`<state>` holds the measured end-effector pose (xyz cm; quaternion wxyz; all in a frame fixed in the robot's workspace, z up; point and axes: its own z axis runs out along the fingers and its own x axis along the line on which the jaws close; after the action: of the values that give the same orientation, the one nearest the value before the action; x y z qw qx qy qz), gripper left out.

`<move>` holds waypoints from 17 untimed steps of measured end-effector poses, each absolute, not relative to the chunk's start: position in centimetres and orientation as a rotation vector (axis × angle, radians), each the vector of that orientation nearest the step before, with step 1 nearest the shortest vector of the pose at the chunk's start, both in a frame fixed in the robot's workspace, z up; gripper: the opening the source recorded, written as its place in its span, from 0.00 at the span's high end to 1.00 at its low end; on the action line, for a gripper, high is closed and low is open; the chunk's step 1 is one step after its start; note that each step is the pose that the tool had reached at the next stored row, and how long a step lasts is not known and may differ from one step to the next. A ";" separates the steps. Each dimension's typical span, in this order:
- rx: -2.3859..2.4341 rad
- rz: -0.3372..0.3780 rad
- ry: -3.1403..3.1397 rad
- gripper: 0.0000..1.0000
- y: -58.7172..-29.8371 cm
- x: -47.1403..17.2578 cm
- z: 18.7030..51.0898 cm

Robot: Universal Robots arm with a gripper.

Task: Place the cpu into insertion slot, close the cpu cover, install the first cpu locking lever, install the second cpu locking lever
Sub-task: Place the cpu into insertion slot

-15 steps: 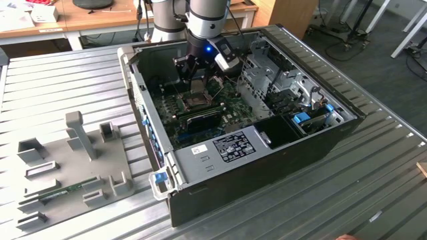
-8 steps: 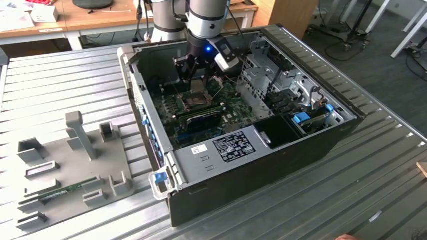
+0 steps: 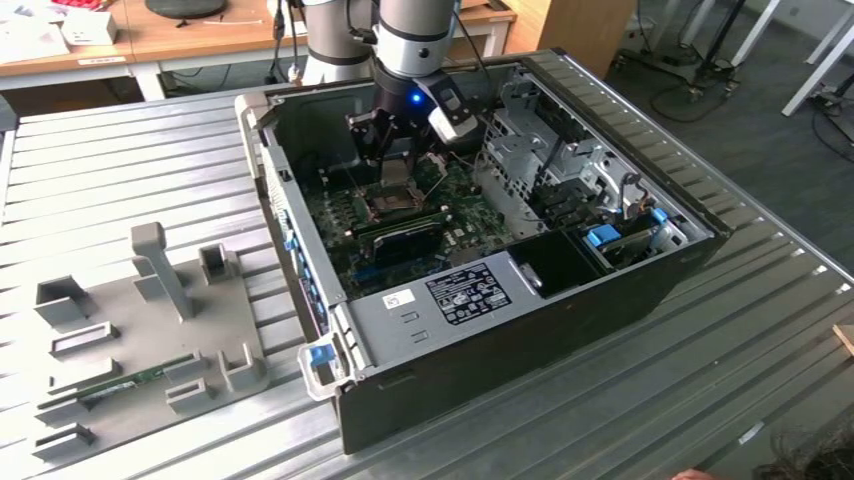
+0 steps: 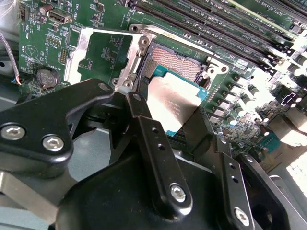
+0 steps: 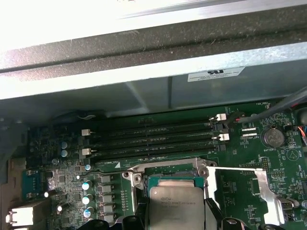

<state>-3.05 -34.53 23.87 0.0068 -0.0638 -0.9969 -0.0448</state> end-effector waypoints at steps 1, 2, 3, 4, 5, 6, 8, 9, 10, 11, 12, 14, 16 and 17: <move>-0.200 -0.140 -3.118 0.46 -34.5 -3.0 23.9; -0.200 -0.140 -3.118 0.46 -34.5 -3.0 23.9; -0.200 -0.140 -3.118 0.46 -34.5 -3.0 23.9; -0.200 -0.140 -3.118 0.46 -34.5 -3.0 23.9; -0.200 -0.140 -3.118 0.46 -34.5 -3.0 23.9; -0.200 -0.140 -3.118 0.46 -34.5 -3.0 23.9; -0.204 -0.140 -3.118 0.46 -34.5 -3.0 23.9; -0.208 -0.140 -3.118 0.46 -34.5 -3.0 23.9; -0.212 -0.140 -3.118 0.46 -34.5 -3.0 23.9; -0.215 -0.140 -3.118 0.46 -34.5 -3.0 23.9; -0.216 -0.140 -3.118 0.46 -34.5 -3.0 23.9; -0.217 -0.140 -3.118 0.46 -34.5 -3.0 23.9; -0.251 -0.141 -3.116 0.46 -34.5 -3.1 23.8; -0.280 -0.141 -3.115 0.46 -34.5 -3.1 23.8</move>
<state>-3.06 -34.53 23.83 0.0056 -0.0894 -0.9950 -0.0449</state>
